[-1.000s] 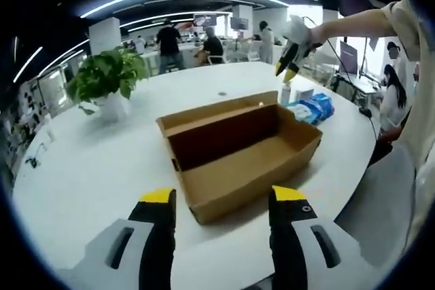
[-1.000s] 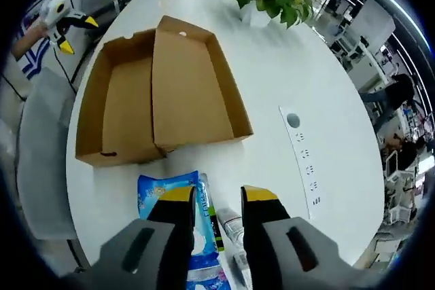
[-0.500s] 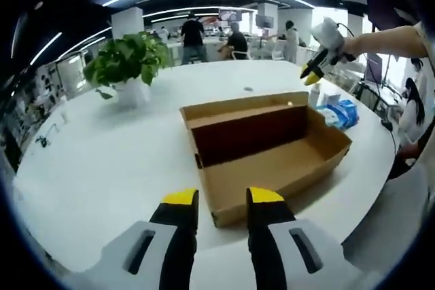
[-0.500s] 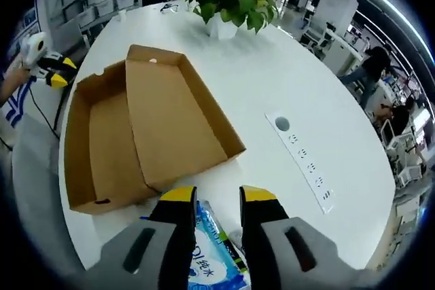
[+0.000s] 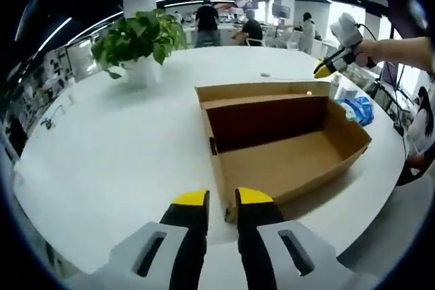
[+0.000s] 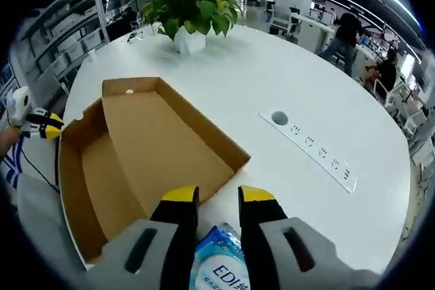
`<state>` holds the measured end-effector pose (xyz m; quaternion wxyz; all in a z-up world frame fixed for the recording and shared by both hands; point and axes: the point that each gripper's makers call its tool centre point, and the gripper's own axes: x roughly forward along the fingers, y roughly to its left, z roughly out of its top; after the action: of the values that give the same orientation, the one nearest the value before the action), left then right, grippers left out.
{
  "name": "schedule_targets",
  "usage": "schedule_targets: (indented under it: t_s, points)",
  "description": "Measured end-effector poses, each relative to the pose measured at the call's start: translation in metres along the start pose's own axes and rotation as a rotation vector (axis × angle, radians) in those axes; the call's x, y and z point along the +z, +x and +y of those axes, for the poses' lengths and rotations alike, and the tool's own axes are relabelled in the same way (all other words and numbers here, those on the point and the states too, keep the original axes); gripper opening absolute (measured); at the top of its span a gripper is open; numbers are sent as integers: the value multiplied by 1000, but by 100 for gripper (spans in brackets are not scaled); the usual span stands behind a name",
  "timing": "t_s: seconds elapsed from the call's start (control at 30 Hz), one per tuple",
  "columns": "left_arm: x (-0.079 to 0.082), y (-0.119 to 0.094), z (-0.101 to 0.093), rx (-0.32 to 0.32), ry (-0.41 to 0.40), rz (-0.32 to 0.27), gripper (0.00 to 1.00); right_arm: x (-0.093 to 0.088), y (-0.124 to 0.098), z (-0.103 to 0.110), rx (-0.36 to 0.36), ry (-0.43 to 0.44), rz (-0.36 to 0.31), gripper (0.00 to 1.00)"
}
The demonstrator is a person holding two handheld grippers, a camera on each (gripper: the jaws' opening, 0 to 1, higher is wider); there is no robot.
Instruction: Operate the shoe box by opening the lid, removing the specified soft item, and placing it in the target area until the item is outside and the box remains undamaged.
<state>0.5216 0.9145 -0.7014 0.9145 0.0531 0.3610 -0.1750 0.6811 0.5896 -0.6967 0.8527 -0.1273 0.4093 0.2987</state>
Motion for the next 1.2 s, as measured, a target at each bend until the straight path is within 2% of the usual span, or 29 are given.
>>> schedule_targets:
  t_s: [0.1, 0.23, 0.3, 0.43, 0.57, 0.63, 0.83, 1.2]
  points:
    - [-4, 6, 0, -3, -19, 26, 12, -2, 5, 5, 11, 0, 6, 20]
    - [-7, 11, 1, 0, -61, 43, 6, -3, 11, 6, 25, 29, 5, 19]
    - [-10, 13, -3, -19, -126, 60, 3, -4, 13, 5, 26, 33, 11, 19]
    - [-10, 12, 0, 1, -126, 54, 2, -4, 19, 2, 27, 77, 8, 18]
    - [-10, 12, 0, 4, -136, 58, 1, -5, 25, 0, 11, 73, 18, 17]
    - [-10, 12, 0, 7, -140, 58, 1, -5, 28, -1, 7, 100, 23, 17]
    - [-10, 12, 1, 11, -143, 55, 1, -10, 39, -5, -39, 160, 58, 14]
    - [-11, 14, 1, 0, -159, 56, 1, -11, 39, -5, -88, 229, 81, 8]
